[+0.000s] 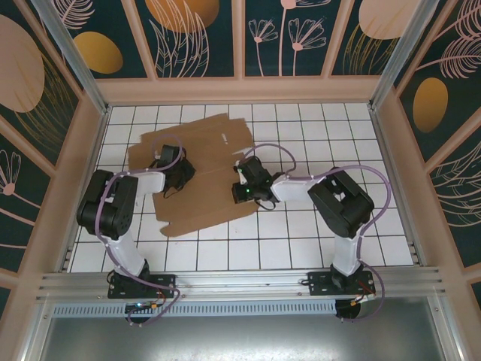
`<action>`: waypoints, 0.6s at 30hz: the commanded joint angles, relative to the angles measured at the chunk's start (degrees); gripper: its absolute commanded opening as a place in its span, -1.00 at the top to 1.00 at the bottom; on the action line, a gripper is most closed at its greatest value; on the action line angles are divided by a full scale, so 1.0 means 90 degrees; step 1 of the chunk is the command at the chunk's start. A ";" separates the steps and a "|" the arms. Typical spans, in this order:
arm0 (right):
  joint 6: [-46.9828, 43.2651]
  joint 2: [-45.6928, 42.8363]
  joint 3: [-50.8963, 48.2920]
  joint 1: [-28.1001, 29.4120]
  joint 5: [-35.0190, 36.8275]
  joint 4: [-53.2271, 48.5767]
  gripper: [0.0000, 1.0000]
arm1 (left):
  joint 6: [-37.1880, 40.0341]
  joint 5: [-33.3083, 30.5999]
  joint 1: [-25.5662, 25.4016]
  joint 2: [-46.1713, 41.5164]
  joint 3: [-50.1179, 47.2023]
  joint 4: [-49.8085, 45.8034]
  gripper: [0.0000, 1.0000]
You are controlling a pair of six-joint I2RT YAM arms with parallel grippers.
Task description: Fold the paper box
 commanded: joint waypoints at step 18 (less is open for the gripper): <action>0.4245 -0.2379 -0.2310 -0.2173 -0.1404 0.2660 -0.83 | 0.0283 0.0525 -0.0603 0.0337 -0.0129 -0.0035 1.00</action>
